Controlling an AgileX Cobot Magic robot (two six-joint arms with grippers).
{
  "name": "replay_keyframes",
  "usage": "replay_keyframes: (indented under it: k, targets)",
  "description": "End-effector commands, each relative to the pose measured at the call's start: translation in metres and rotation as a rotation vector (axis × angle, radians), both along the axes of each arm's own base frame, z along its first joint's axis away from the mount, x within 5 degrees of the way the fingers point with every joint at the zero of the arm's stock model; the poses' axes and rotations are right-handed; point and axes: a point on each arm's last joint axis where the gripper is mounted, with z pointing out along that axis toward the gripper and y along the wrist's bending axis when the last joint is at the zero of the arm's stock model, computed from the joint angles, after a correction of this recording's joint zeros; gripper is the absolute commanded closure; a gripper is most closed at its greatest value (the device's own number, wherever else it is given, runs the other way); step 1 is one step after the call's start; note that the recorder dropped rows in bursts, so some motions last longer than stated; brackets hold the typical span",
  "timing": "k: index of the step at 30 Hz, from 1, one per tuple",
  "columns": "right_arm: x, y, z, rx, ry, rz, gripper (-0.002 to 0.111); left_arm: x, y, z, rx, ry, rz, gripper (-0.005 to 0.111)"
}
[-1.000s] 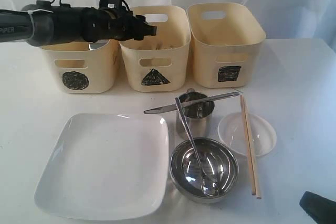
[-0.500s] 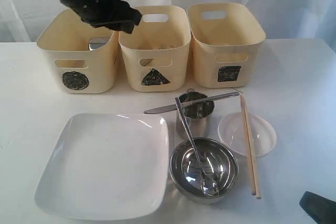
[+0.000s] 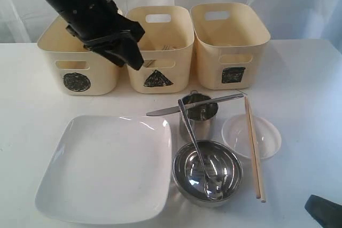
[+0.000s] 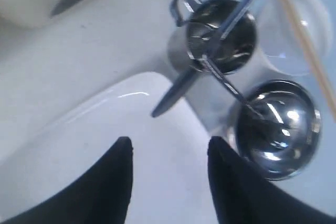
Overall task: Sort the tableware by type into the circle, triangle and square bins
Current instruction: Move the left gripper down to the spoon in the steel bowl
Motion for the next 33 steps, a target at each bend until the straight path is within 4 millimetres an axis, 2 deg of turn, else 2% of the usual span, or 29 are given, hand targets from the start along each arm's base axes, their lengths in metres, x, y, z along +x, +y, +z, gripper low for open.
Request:
replay_keyframes:
  k: [1, 4, 10, 13, 23, 28, 33]
  targets:
    - [0.000, 0.000, -0.001, -0.002, -0.006, 0.000, 0.108, -0.017, -0.011, -0.007, -0.052, 0.096, -0.071, 0.057]
    - [0.000, 0.000, -0.001, -0.002, -0.006, 0.000, 0.108, -0.020, -0.019, -0.021, -0.086, 0.117, -0.052, 0.057]
    - [0.000, 0.000, -0.001, -0.002, -0.006, 0.000, 0.108, -0.020, -0.032, -0.039, -0.312, 0.153, 0.021, 0.057]
    - [0.000, 0.000, -0.001, -0.002, -0.006, 0.000, 0.108, -0.022, -0.034, -0.048, -0.365, 0.180, 0.054, 0.057]
    - [0.000, 0.000, -0.001, -0.002, -0.006, 0.000, 0.108, -0.030, -0.032, -0.083, -0.401, 0.258, 0.144, 0.057]
    - [0.000, 0.000, -0.001, -0.002, -0.006, 0.000, 0.108, -0.034, -0.046, -0.097, -0.441, 0.294, 0.148, 0.056]
    - [0.000, 0.000, -0.001, -0.002, -0.006, 0.000, 0.108, -0.035, -0.058, -0.112, -0.416, 0.308, 0.152, 0.047]
